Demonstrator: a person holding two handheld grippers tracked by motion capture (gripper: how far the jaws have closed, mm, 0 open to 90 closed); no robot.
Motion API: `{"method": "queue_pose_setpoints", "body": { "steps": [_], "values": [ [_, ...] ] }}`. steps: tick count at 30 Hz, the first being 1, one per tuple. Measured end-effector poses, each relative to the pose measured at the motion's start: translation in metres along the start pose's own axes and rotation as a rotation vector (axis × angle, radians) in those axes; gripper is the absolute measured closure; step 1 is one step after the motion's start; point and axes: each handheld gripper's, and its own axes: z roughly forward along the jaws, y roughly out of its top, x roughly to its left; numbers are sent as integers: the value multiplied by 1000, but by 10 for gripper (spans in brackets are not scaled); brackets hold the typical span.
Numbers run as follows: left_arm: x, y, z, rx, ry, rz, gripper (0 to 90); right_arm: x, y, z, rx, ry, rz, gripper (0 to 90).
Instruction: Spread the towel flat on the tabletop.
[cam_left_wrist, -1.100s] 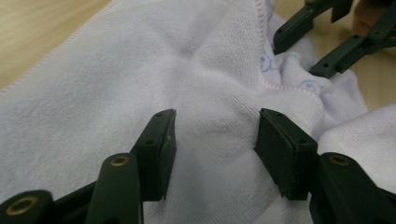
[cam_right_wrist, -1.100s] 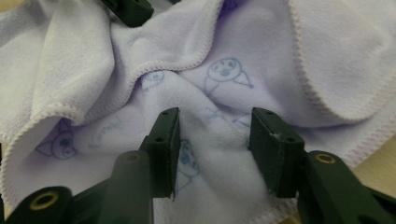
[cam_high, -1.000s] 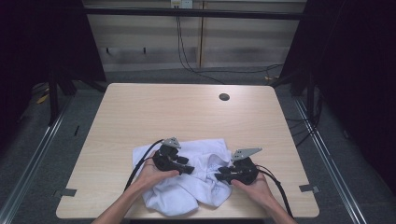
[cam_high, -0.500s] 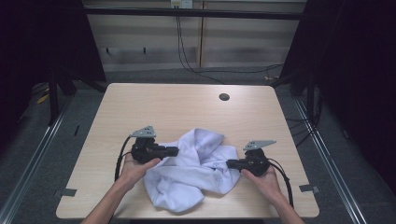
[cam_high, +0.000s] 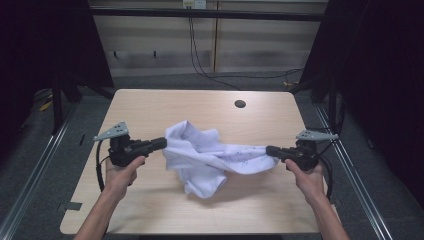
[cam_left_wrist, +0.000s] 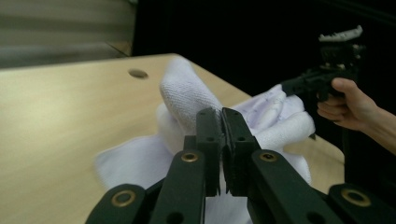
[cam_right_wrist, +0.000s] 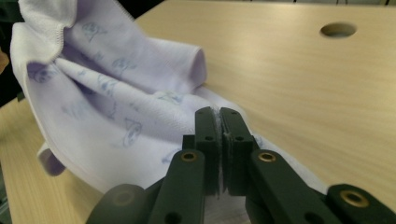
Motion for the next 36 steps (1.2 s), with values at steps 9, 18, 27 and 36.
{"method": "queue_pose_setpoints", "body": {
  "steps": [9,18,27,36],
  "values": [
    [3,32,-16,-104,68,12,869,10,57,-17,-127,-4,-46,869],
    [30,79,-5,-134,211,22,869,-3,125,2,-144,19,9,872],
    [7,139,-17,-214,212,158,870,-1,200,1,-235,-61,-38,873],
    [-20,56,-3,-12,80,152,867,-3,121,-6,-144,-34,-34,876]
  ]
}}
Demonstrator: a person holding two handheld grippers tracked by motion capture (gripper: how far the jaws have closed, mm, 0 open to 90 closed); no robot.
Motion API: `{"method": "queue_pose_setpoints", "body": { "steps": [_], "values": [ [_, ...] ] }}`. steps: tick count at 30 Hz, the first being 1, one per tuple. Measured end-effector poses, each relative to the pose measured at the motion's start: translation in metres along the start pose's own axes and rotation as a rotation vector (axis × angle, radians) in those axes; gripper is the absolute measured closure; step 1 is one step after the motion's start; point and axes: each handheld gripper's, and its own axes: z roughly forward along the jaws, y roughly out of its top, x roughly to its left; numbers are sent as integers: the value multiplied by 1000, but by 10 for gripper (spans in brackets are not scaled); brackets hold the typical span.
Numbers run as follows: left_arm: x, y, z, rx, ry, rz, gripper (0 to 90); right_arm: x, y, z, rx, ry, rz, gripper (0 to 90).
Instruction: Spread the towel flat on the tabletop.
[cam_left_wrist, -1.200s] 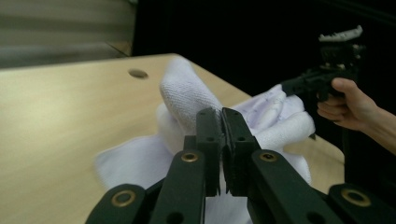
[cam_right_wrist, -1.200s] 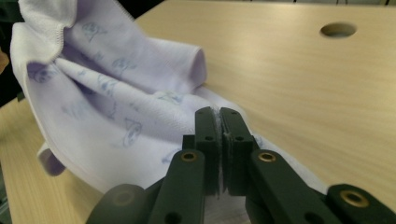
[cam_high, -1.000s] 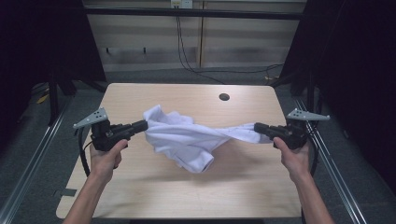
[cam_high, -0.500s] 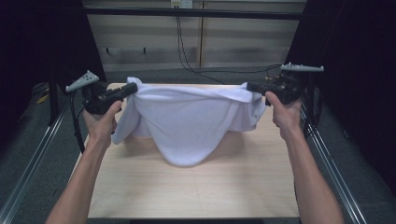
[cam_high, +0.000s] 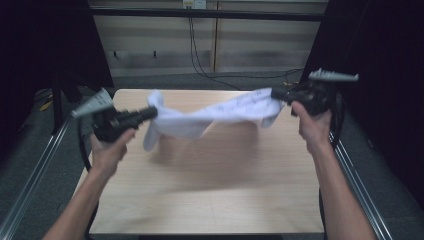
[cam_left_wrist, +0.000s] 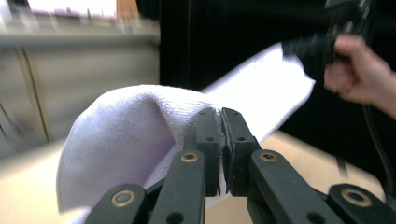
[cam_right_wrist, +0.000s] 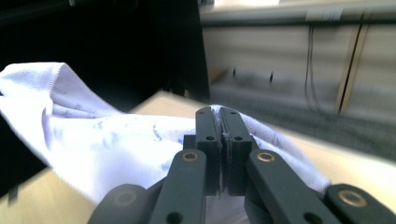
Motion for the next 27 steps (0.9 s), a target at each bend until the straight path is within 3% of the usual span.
{"method": "queue_pose_setpoints", "body": {
  "steps": [1,3,4,5,6,7,8,9,12,13,16,18,20,23,24,25,26,27],
  "values": [
    [-9,-42,15,105,-28,-11,867,-3,-23,4,34,4,19,876],
    [-13,-70,20,130,-99,-68,866,-8,-57,8,85,11,36,877],
    [-13,-70,20,130,-99,-68,865,-8,-57,8,85,11,36,877],
    [-19,-86,19,138,-96,-59,865,-10,-68,8,94,14,44,877],
    [-22,-96,19,161,-113,-59,861,-16,-96,6,131,-3,61,877],
    [-24,-109,17,193,-138,-84,858,-21,-105,5,149,-18,60,876],
    [-24,-109,17,193,-138,-84,851,-21,-105,5,149,-18,60,876],
    [-27,-116,14,201,-173,-95,831,-30,-117,3,205,-17,88,873],
    [-25,-121,9,165,-194,-132,756,-29,-126,-3,201,-25,73,812],
    [-24,-121,8,163,-191,-134,734,-26,-128,-5,196,-32,73,753],
    [-17,-118,2,138,-180,-147,667,-20,-130,-12,182,-35,65,693],
    [-10,-116,0,141,-157,-146,664,-13,-132,-15,162,-33,67,636],
    [1,-117,2,170,-105,-139,669,-4,-135,-14,169,-25,36,606],
    [26,-123,11,200,-39,-172,683,10,-141,-6,178,44,26,597],
    [26,-123,11,200,-39,-172,678,10,-141,-6,178,44,26,597],
    [37,-130,20,230,53,-156,639,24,-148,7,223,90,10,591],
    [37,-130,20,230,53,-156,600,28,-151,12,239,109,5,586],
    [43,-133,27,272,58,-158,600,28,-151,12,239,109,5,586]
  ]
}}
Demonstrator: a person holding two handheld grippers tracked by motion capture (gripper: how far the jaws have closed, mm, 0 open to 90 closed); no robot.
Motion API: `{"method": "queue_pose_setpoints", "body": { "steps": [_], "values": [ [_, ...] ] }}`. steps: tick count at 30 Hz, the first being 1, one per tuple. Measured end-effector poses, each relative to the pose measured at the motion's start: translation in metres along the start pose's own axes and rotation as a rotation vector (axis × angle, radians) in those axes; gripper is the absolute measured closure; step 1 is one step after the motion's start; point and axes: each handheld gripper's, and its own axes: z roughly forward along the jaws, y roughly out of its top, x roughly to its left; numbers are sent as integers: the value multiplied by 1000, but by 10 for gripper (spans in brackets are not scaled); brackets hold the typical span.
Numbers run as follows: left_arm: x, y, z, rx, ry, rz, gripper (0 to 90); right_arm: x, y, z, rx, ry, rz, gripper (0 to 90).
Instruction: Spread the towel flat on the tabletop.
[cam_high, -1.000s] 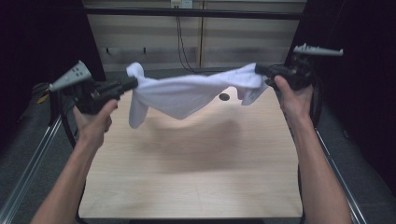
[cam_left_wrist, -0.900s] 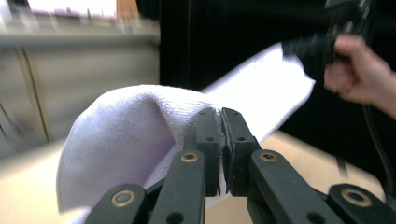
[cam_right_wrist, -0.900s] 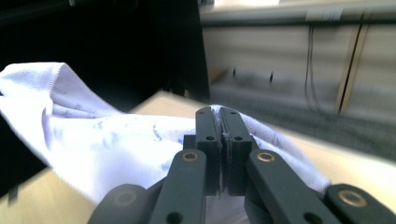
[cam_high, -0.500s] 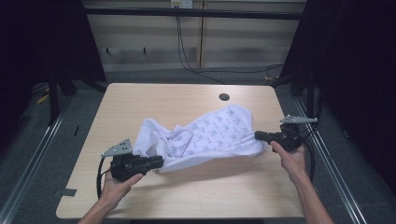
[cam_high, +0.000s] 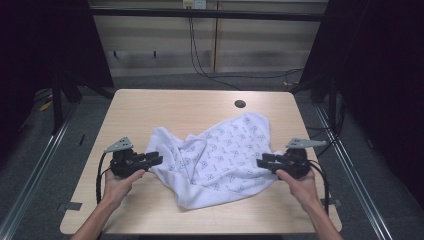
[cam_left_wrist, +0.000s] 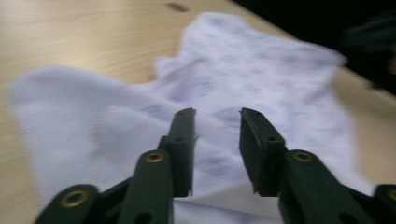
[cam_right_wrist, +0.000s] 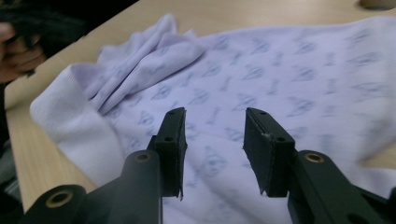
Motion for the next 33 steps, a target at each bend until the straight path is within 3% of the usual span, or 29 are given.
{"method": "queue_pose_setpoints", "body": {
  "steps": [1,2,3,4,5,6,7,8,11,12,15,16,17,18,19,21,22,24,26,27,28,30,33],
  "values": [
    [3,0,5,18,-14,7,585,10,-6,20,52,53,-21,572],
    [4,-2,9,19,-14,5,585,10,-6,20,52,53,-21,572],
    [7,-6,17,45,-57,-3,595,16,-10,35,106,82,-61,558],
    [7,-6,17,45,-57,-3,603,16,-10,35,106,82,-61,558],
    [5,-12,25,120,-71,31,624,18,-14,45,129,111,-59,549],
    [5,-12,25,120,-71,31,649,18,-14,45,129,111,-59,549],
    [4,-19,32,190,-78,57,679,20,-18,53,148,128,-62,547],
    [2,-22,35,195,-59,73,715,20,-19,56,157,126,-64,546],
    [1,-22,35,202,-71,64,869,21,-22,62,188,167,-53,547],
    [-3,-26,33,203,-76,80,897,24,-26,67,207,191,-55,549],
    [-8,-28,29,215,-76,78,900,25,-28,70,211,187,-52,549],
    [-13,-31,26,224,-92,72,900,28,-33,75,246,164,-68,532],
    [-16,-32,25,232,-105,53,900,28,-33,75,246,164,-68,532],
    [-23,-36,22,250,-131,66,900,29,-35,77,265,156,-70,536],
    [-28,-38,20,256,-142,84,900,33,-37,76,258,130,-108,528],
    [-41,-42,16,282,-163,84,894,39,-38,75,262,113,-142,523],
    [-45,-44,14,295,-185,107,886,41,-40,74,257,97,-144,581],
    [-49,-47,11,298,-217,87,866,42,-39,73,265,32,-195,768],
    [-54,-48,9,297,-248,73,833,31,-38,72,269,43,-151,883],
    [-55,-46,11,260,-299,15,810,28,-37,72,274,47,-134,885],
    [-60,-41,12,239,-310,15,762,20,-36,71,267,48,-111,887],
    [-64,-34,13,223,-298,73,690,4,-34,68,254,48,-73,889],
    [-55,-26,7,147,-271,52,671,-11,-32,63,248,34,-60,892]
  ]
}}
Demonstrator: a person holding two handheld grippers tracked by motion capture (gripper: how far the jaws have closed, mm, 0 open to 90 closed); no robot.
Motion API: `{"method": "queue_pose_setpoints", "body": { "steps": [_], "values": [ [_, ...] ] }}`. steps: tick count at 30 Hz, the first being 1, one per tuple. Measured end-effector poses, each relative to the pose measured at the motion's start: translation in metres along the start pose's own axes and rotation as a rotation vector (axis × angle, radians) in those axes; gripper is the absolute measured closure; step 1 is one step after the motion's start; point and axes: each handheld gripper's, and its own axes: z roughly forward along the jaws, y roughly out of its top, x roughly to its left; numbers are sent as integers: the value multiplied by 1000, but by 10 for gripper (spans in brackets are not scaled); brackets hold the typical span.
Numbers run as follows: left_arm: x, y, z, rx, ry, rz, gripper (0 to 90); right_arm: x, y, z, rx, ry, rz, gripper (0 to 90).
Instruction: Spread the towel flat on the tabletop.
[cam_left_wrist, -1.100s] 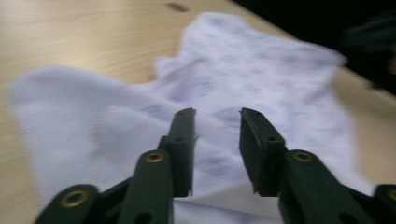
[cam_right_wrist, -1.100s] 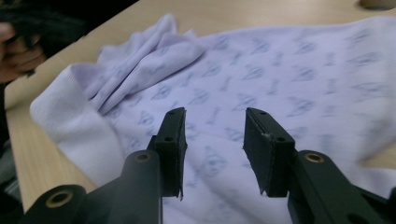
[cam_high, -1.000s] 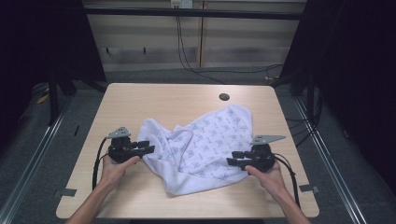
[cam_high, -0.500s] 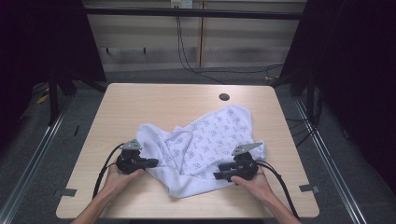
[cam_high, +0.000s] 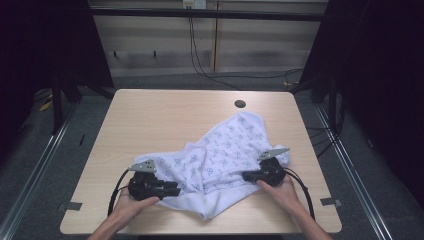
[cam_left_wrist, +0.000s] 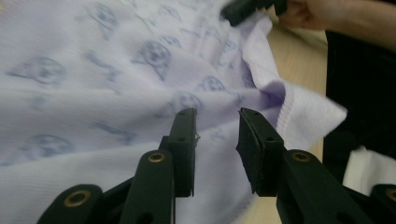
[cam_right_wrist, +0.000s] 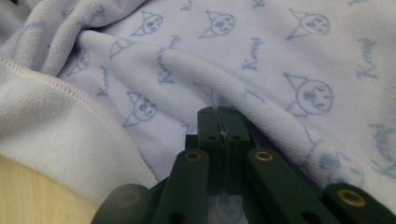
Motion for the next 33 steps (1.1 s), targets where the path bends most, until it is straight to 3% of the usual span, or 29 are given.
{"method": "queue_pose_setpoints", "body": {
  "steps": [3,5,8,11,13,16,17,19,22,23,26,29,31,33],
  "values": [
    [14,-1,-13,-44,64,-27,679,-16,-2,-9,-4,-39,18,894],
    [24,-4,-20,-50,134,-41,682,-29,-5,-16,-21,-80,59,894],
    [38,-9,-23,-50,158,-100,657,-46,-4,-25,-35,-195,69,894],
    [36,-10,-11,13,172,-61,643,-58,-6,-30,-52,-229,125,860],
    [31,-10,-1,49,164,-26,644,-53,-6,-32,-71,-237,123,720],
    [25,-11,11,109,180,24,713,-30,-1,-40,-114,-210,99,649],
    [24,-12,11,116,177,20,781,-19,1,-44,-149,-167,90,647],
    [19,-14,11,132,178,37,849,-1,5,-45,-169,-112,68,650],
    [6,-20,7,155,147,20,871,29,13,-32,-165,3,30,665],
    [3,-22,6,166,132,14,866,44,18,-21,-149,52,0,670],
    [-8,-27,3,191,89,18,845,71,29,-4,-132,136,-24,692],
    [-14,-30,0,186,75,17,795,101,45,16,-128,224,-42,730],
    [-9,-26,-4,127,87,7,785,123,56,34,-98,275,-70,735],
    [-2,-22,-9,80,108,-5,785,138,63,48,-79,295,-105,736]
  ]
}}
